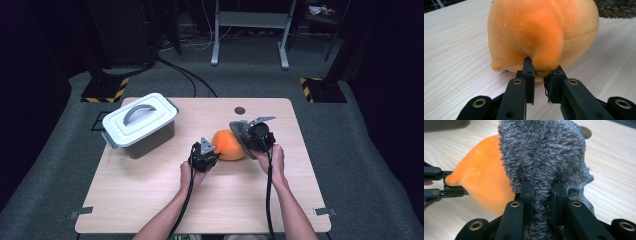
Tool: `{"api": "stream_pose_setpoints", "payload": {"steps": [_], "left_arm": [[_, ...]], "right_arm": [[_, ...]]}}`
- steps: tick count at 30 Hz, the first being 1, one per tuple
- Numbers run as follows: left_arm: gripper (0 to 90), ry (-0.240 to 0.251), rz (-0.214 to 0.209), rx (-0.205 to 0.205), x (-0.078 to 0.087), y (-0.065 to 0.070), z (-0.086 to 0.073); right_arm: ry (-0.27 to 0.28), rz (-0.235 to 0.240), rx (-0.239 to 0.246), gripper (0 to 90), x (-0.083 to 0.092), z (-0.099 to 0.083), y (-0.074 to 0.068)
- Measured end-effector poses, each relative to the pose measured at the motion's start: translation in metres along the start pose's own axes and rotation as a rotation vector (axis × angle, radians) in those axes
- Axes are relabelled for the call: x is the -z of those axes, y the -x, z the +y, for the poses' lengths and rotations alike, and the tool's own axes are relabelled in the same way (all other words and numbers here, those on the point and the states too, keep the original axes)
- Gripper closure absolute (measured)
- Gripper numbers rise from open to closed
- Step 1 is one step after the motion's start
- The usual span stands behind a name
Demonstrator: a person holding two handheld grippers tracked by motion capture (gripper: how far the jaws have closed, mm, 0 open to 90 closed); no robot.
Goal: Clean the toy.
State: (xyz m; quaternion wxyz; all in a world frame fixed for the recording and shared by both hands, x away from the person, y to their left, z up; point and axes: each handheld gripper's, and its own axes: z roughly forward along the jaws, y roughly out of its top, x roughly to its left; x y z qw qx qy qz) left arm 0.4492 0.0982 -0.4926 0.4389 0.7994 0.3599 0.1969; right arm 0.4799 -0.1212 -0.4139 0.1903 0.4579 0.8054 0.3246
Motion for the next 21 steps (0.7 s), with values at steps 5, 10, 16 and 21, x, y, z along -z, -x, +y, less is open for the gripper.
{"api": "stream_pose_setpoints", "payload": {"steps": [5, 10, 16, 21], "left_arm": [[79.7, -0.010, -0.026, 0.028, 0.006, 0.001, 0.007], [79.7, -0.018, -0.049, 0.035, 0.011, 0.005, 0.016], [79.4, -0.030, -0.043, 0.038, 0.009, 0.006, 0.015], [79.3, -0.049, -0.037, 0.060, 0.005, 0.005, 0.014]], "right_arm": [[0.028, 0.029, 0.022, 75.7, 0.015, 0.006, -0.011], [0.049, 0.050, 0.061, 75.6, 0.022, 0.013, -0.029], [0.031, 0.049, 0.080, 75.6, 0.006, 0.013, -0.037], [0.017, 0.020, 0.085, 75.7, 0.000, 0.010, -0.036]]}}
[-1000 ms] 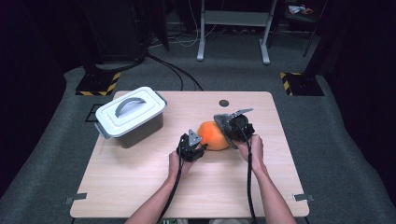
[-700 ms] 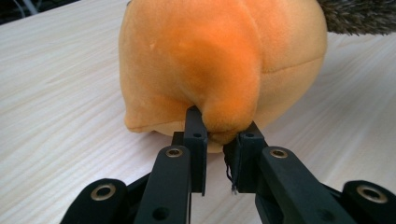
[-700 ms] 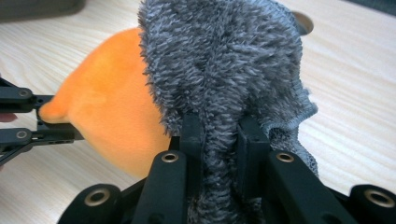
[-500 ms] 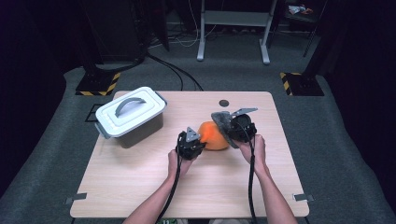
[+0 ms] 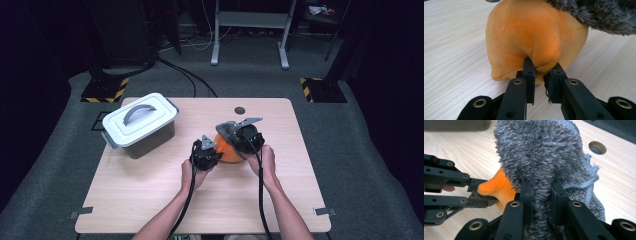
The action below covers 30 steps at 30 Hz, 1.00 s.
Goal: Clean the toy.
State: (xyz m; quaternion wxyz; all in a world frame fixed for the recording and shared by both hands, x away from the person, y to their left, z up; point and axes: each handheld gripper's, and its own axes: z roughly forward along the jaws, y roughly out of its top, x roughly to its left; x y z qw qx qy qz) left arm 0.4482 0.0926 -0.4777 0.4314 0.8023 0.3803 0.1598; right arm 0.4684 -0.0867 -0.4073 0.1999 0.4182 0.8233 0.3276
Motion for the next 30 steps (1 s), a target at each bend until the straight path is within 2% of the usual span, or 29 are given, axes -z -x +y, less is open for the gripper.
{"api": "stream_pose_setpoints", "payload": {"steps": [2, 3, 5, 12, 17, 20, 25, 30], "left_arm": [[79.3, 0.003, 0.003, -0.001, 0.000, 0.000, 0.000], [79.3, 0.000, -0.002, 0.000, -0.001, 0.000, 0.000], [79.3, -0.004, 0.001, -0.002, -0.001, 0.000, 0.000], [79.0, -0.007, 0.002, 0.004, -0.001, -0.001, -0.001], [78.9, -0.006, 0.003, 0.001, -0.001, -0.001, -0.001], [78.9, -0.002, -0.001, 0.010, -0.001, -0.001, -0.002], [78.8, 0.001, -0.005, 0.009, -0.001, 0.001, -0.002], [78.8, 0.000, -0.011, -0.005, 0.000, 0.000, -0.004]], "right_arm": [[-0.005, -0.017, 0.002, 75.7, 0.000, -0.002, 0.002], [0.000, -0.006, -0.004, 75.7, 0.000, -0.003, 0.005], [-0.006, -0.018, -0.018, 75.7, 0.001, -0.005, 0.008], [-0.013, -0.016, -0.070, 75.6, 0.003, -0.017, 0.025], [-0.035, -0.043, -0.098, 75.5, -0.001, -0.030, 0.039], [-0.053, -0.053, -0.131, 75.4, -0.007, -0.039, 0.048], [-0.080, -0.041, -0.184, 75.3, -0.017, -0.050, 0.059], [-0.127, -0.049, -0.212, 75.3, -0.032, -0.061, 0.066]]}}
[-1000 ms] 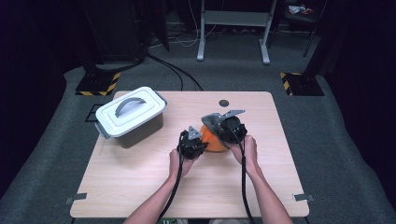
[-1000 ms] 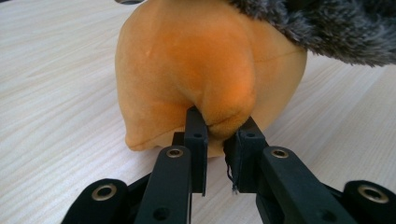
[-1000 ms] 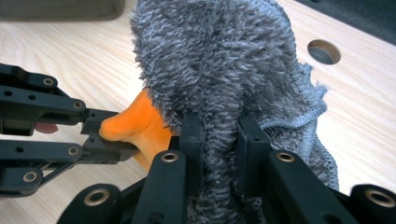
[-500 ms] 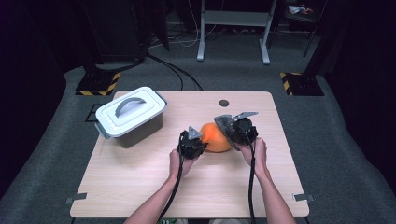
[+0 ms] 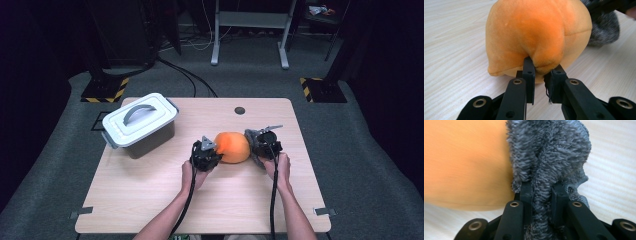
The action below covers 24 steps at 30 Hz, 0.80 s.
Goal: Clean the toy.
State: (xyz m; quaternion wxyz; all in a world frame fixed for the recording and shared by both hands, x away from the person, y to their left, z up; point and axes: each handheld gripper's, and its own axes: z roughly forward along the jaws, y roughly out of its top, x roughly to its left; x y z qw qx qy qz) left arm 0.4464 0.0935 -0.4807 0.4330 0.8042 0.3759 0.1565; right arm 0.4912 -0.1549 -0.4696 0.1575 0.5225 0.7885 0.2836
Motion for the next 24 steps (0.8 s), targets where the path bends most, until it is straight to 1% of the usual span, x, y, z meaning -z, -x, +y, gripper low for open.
{"api": "stream_pose_setpoints", "payload": {"steps": [1, 2, 3, 5, 8, 10, 11, 12, 13, 14, 15, 17, 18, 19, 21, 22, 24], "left_arm": [[78.8, 0.007, -0.002, 0.008, 0.000, 0.000, -0.001], [78.8, 0.004, -0.004, 0.008, 0.000, 0.000, -0.001], [78.8, 0.004, 0.000, 0.008, 0.001, 0.001, -0.001], [78.8, 0.007, 0.000, 0.011, 0.001, 0.000, -0.001], [78.6, 0.007, 0.000, 0.020, 0.002, -0.001, -0.001], [78.6, 0.009, 0.003, 0.014, 0.003, -0.002, -0.001], [78.6, 0.005, 0.002, 0.016, 0.003, -0.002, -0.001], [78.6, 0.006, 0.005, 0.020, 0.003, -0.001, -0.001], [78.6, 0.009, 0.005, 0.018, 0.002, -0.001, 0.000], [78.6, 0.010, 0.005, 0.014, 0.002, -0.001, 0.000], [78.6, 0.010, 0.005, 0.014, 0.002, 0.000, 0.000], [78.5, 0.009, 0.007, 0.014, 0.002, 0.000, 0.001], [78.5, 0.009, 0.010, 0.011, 0.002, 0.001, 0.001], [78.5, 0.010, 0.010, 0.015, 0.002, 0.001, 0.001], [78.5, 0.007, 0.007, 0.013, 0.002, 0.001, 0.001], [78.5, 0.007, 0.008, 0.012, 0.002, 0.001, 0.002], [78.4, 0.004, 0.008, 0.011, 0.002, 0.001, 0.002]], "right_arm": [[-0.013, -0.003, -0.002, 75.3, -0.004, -0.002, 0.002], [-0.026, 0.001, -0.006, 75.3, -0.010, -0.004, 0.004], [-0.034, 0.006, -0.011, 75.3, -0.012, -0.005, 0.004], [-0.025, 0.000, -0.010, 75.4, -0.009, -0.003, 0.004], [-0.008, -0.001, 0.007, 75.4, 0.002, 0.002, 0.001], [0.031, 0.002, 0.018, 75.5, 0.013, 0.006, -0.001], [0.036, 0.004, 0.020, 75.5, 0.017, 0.008, -0.002], [0.054, 0.001, 0.025, 75.5, 0.023, 0.010, -0.004], [0.073, 0.018, 0.038, 75.5, 0.029, 0.012, -0.006], [0.090, 0.028, 0.042, 75.5, 0.037, 0.015, -0.010], [0.104, 0.031, 0.050, 75.5, 0.040, 0.016, -0.012], [0.127, 0.051, 0.080, 75.4, 0.050, 0.021, -0.022], [0.143, 0.064, 0.092, 75.4, 0.056, 0.023, -0.029], [0.147, 0.073, 0.098, 75.4, 0.058, 0.025, -0.034], [0.160, 0.083, 0.132, 75.4, 0.064, 0.029, -0.046], [0.164, 0.089, 0.155, 75.4, 0.065, 0.032, -0.052], [0.172, 0.096, 0.180, 75.4, 0.065, 0.035, -0.061]]}}
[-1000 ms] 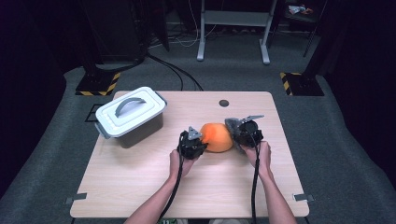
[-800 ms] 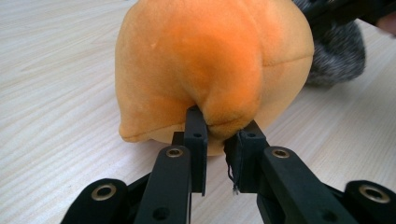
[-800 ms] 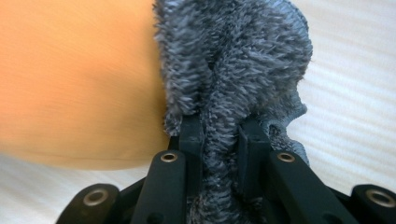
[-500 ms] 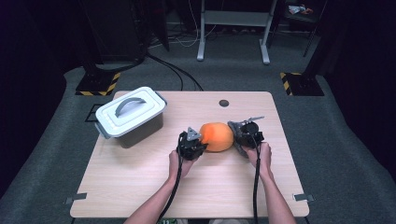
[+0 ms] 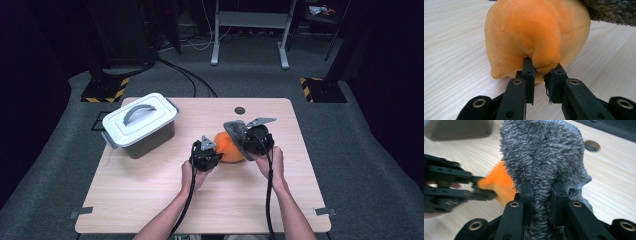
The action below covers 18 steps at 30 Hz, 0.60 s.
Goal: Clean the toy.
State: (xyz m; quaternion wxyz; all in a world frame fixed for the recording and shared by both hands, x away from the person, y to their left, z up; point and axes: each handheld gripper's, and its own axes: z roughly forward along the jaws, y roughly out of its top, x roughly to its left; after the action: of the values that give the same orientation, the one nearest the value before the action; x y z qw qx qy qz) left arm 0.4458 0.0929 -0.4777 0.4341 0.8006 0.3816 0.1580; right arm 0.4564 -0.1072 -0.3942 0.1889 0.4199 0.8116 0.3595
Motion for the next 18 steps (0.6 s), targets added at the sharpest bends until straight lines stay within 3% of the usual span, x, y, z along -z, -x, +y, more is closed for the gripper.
{"api": "stream_pose_setpoints", "payload": {"steps": [6, 10, 13, 18], "left_arm": [[78.3, -0.005, -0.002, -0.009, 0.000, 0.000, 0.001], [78.3, -0.010, -0.004, -0.004, -0.001, -0.001, 0.000], [78.2, -0.018, -0.004, -0.013, -0.001, -0.001, 0.001], [78.2, -0.016, -0.006, -0.009, -0.002, -0.001, 0.001]], "right_arm": [[-0.015, 0.012, 0.030, 75.0, -0.010, 0.004, -0.013], [-0.030, -0.008, 0.056, 75.1, -0.017, 0.002, -0.015], [-0.037, -0.032, 0.062, 75.2, -0.018, -0.001, -0.012], [-0.044, -0.043, 0.028, 75.1, -0.016, -0.008, 0.001]]}}
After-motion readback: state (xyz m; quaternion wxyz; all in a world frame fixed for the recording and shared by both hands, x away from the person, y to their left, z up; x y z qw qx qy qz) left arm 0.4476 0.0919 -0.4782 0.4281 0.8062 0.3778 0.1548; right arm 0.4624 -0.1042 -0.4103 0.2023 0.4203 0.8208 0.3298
